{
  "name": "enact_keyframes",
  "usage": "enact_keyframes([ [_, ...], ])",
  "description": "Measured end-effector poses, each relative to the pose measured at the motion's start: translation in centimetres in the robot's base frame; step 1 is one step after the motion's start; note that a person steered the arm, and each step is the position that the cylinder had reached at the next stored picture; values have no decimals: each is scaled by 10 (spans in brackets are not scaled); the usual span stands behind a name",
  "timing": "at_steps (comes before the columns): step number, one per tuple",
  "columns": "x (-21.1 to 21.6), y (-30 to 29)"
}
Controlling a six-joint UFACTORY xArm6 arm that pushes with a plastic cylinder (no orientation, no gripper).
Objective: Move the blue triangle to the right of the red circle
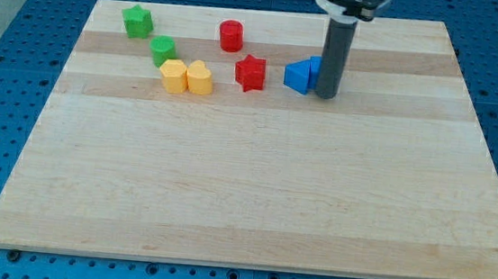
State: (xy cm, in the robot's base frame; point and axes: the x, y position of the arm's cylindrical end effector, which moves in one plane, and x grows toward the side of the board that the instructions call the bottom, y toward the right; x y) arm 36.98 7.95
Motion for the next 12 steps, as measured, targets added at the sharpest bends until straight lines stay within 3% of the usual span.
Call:
enact_keyframes([
  [3,-29,-46],
  [6,-17,-74],
  [10,-83,-75],
  [12,-87,-77],
])
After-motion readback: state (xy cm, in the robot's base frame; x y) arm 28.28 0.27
